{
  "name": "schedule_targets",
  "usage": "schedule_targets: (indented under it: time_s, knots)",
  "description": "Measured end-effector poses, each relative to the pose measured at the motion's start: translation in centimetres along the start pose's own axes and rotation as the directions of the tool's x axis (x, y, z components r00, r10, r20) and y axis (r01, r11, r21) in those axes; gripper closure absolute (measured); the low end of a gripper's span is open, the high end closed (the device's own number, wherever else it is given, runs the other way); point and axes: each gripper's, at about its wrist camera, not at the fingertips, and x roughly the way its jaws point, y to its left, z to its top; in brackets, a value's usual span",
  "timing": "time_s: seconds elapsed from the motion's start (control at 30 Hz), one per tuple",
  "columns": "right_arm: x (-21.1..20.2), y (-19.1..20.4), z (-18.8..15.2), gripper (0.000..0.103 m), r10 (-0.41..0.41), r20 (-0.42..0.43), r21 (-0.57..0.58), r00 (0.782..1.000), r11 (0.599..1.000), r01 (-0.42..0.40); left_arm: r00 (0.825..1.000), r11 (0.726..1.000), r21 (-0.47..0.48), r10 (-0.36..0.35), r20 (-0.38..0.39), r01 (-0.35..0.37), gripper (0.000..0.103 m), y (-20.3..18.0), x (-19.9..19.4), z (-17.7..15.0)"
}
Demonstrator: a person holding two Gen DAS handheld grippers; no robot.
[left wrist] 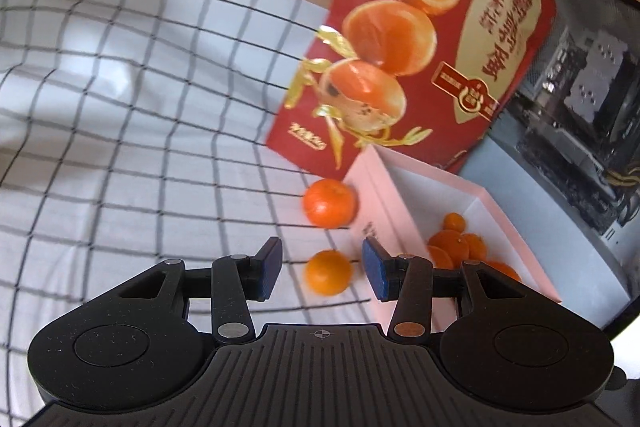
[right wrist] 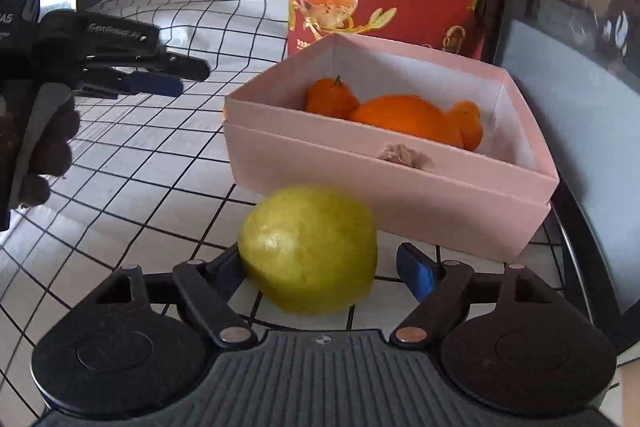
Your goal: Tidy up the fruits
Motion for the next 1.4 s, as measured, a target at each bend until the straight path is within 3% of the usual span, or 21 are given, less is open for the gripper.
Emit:
schedule_targets:
  time_s: [0.17,0.33,0.67,0.93,1.1,1.4]
  knots:
    - [0.0,-1.0,-0.1,0.02,0.041,0.003,0.058,0.999,0.998,-0.041,0.997,0.995,0.082,0.064,-0.049,-0.06,0.054,-2.1,2.1,-0.2]
    - [0.1,-0.5,-0.1,0.019,0.028,-0.004,0.034,1.0,0.999,-0.028,0.984,0.981,0.133,0.156,-0.091,-0.143,0.052,-2.4,3.4,-1.1]
    - [0.3,-0.3,-0.1,0.017,0.029,-0.008,0.027,1.0,0.999,-0.028,0.991,0.991,0.1,0.098,-0.088,-0.089,0.051,-1.8,4.0,-1.9]
    - [0.3,-0.4,-0.1,0.017,0.03,-0.006,0.03,1.0,0.999,-0.03,0.988,0.983,0.148,0.124,-0.092,-0.11,0.05,-2.5,3.9,-1.7]
    - [0.3,-0.5,-0.1,0.017,0.031,-0.004,0.039,1.0,0.999,-0.031,0.988,0.981,0.181,0.092,-0.123,-0.069,0.067,-2.8,3.7,-2.0]
    - [0.4,-0.6,-0.1,0.016,0.032,-0.003,0.04,0.999,0.999,-0.032,0.99,0.98,0.172,0.117,-0.074,-0.103,0.068,-2.4,0.6,-3.7]
